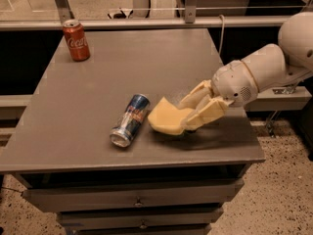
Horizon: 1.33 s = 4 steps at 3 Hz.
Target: Move sponge near redbull can
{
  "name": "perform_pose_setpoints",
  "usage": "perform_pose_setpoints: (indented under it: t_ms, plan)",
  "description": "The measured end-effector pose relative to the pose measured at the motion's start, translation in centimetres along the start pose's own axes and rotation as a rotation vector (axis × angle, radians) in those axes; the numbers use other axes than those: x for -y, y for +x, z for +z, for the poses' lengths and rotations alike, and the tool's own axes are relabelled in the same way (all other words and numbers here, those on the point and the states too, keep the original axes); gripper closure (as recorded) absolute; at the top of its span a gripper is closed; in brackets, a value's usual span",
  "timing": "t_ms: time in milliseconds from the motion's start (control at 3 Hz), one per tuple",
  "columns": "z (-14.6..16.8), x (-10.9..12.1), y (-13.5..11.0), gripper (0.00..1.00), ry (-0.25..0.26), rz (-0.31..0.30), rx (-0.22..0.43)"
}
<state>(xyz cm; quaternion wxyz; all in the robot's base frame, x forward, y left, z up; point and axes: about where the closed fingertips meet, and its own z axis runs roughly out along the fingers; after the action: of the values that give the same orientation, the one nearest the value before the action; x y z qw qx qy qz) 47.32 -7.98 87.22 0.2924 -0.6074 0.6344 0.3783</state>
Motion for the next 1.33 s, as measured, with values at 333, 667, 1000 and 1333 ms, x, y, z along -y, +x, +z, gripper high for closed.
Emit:
perform_pose_setpoints:
  t_ms: [333,667,1000,1333]
  plan:
    - [0.93,-0.95,0.43,0.6,-0.029,0.005,-0.001]
    - [1.28,-1.35,0.76,0.37,-0.038,0.009,-0.003]
    - [1.05,-1.59,0.87,0.13,-0.032,0.009,-0.006]
    - [0.85,-1.53,0.96,0.0,-0.026,0.01,-0.01]
